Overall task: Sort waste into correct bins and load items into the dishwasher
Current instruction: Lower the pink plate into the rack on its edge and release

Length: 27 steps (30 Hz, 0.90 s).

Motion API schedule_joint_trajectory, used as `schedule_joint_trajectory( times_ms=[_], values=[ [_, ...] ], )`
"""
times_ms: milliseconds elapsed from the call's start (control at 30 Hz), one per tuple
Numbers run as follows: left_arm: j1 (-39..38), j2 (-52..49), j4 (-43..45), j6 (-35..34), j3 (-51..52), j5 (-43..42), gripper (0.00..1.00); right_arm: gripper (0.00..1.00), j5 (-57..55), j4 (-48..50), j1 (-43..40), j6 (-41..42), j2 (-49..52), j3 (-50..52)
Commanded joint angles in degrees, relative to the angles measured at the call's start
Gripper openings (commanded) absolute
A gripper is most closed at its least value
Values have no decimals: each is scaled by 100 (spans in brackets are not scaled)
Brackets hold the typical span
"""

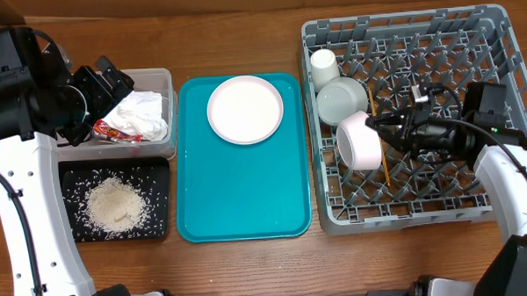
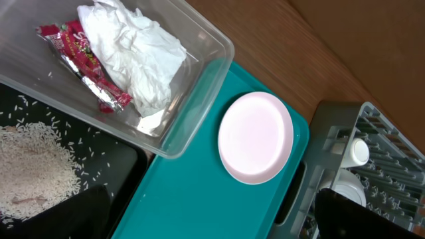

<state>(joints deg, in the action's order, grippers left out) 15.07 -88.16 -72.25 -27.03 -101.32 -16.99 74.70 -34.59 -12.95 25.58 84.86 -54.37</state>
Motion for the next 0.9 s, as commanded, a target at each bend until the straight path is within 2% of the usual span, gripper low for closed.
schedule_joint_trajectory(
  times_ms=[0, 400, 867],
  values=[
    [-11, 90, 9, 2, -122, -42, 100, 4, -157, 363, 83, 605, 13, 195],
    [-11, 90, 9, 2, -122, -42, 100, 4, -57, 1735, 654, 2269, 11, 326],
    [-11, 90, 9, 2, -122, -42, 100, 4, -603, 1471, 603, 1631, 11, 568]
  ],
)
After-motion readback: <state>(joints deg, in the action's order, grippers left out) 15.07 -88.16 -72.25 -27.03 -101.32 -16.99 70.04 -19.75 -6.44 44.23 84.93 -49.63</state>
